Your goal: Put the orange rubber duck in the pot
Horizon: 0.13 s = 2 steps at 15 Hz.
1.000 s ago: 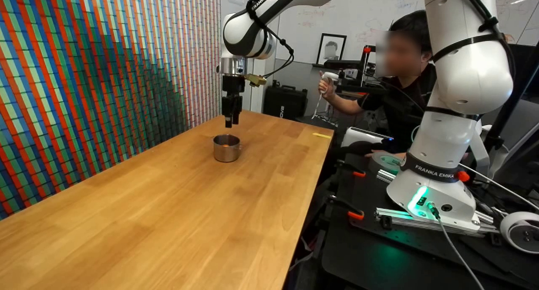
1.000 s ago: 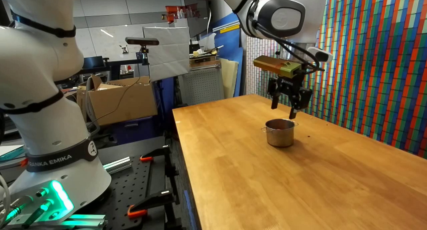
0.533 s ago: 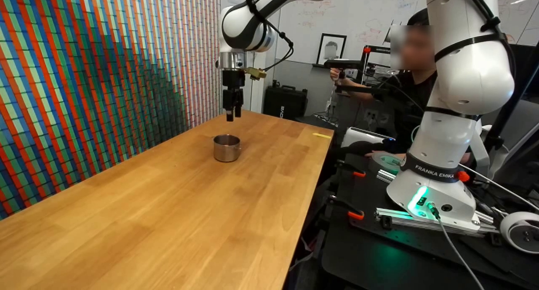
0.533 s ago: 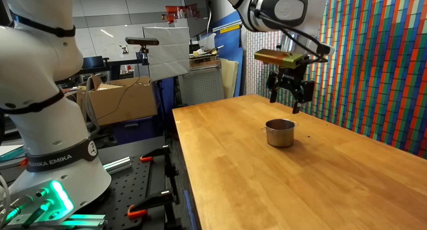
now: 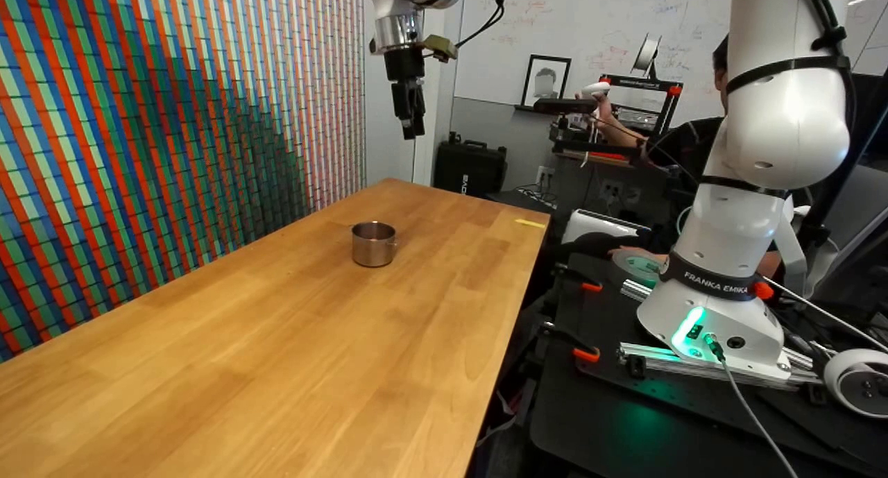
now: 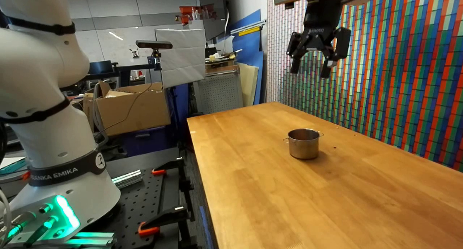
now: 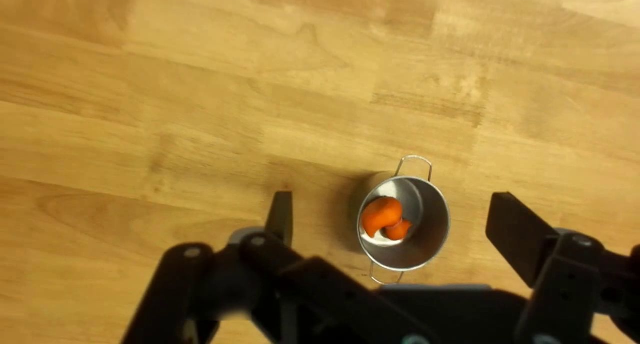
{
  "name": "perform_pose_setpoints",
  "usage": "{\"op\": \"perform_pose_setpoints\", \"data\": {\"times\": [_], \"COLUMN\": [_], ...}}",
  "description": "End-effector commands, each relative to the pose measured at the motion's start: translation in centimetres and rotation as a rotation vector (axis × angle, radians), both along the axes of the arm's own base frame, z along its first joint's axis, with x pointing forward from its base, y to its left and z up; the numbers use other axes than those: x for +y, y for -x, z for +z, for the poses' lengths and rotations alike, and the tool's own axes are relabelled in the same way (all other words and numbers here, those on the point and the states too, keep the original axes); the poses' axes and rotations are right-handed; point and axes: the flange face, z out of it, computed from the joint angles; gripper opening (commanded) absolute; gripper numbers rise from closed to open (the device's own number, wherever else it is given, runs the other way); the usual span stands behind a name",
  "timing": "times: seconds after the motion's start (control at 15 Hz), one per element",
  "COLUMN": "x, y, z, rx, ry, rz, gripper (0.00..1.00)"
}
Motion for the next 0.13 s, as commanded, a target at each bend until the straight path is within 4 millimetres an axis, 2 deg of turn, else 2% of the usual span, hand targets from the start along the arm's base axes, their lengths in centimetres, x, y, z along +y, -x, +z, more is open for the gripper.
{"op": "perform_pose_setpoints", "data": {"times": [0.0, 0.07], "x": [-0.46, -0.74], "y": [0.44, 0.79], "z": [1.19, 1.97], "rx": [0.013, 0.015], "ry": [0.008, 0.010], "rz": [-0.006, -0.011], "gripper": [1.00, 1.00]}}
